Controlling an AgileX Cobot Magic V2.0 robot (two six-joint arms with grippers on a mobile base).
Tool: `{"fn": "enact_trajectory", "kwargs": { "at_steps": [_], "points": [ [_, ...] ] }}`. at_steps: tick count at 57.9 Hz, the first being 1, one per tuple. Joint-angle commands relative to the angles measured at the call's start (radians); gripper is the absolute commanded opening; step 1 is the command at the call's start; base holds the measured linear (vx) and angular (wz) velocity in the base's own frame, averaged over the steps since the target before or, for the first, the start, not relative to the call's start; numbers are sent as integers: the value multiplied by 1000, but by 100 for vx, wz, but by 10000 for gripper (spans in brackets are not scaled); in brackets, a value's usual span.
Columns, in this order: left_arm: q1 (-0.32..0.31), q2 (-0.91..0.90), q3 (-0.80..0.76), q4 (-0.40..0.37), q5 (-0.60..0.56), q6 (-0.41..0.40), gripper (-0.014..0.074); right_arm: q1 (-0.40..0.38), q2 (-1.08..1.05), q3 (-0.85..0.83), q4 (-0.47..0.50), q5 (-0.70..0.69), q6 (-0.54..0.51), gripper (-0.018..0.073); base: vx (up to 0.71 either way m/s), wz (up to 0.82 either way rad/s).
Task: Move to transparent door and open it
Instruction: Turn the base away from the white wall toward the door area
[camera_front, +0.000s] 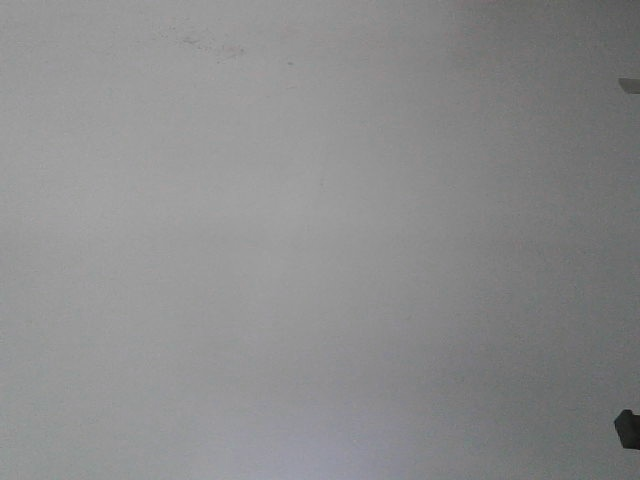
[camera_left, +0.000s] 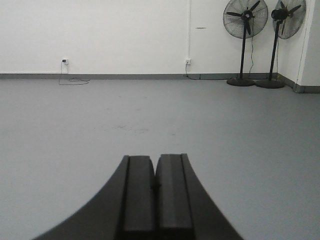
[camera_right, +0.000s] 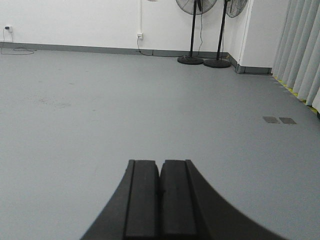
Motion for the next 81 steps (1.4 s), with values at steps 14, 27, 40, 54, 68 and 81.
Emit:
{"fn": "enact_trajectory", "kwargs": {
  "at_steps": [14, 27, 40, 54, 68, 81],
  "points": [
    [-3, -12, 32, -5, -83, -9, -6, 0, -14, 14, -5, -84, -7, -8, 0, 0],
    [-3, -12, 32, -5, -83, -9, -6, 0, -14, 14, -5, -84, -7, -8, 0, -1],
    [-3, -12, 32, -5, -83, -9, -6, 0, -14, 14, -5, -84, -7, -8, 2, -3],
    [-3, -12, 32, -5, -83, -9, -6, 0, -14, 14, -5, -78, -7, -8, 8, -8],
    [-3, -12, 32, -5, -83, -9, -6, 0, -14, 14, -5, -78, -7, -8, 21, -3],
    [-3, -12, 32, -5, -83, -9, -6, 0, -14, 14, -5, -78, -7, -8, 36, 4]
  ]
}}
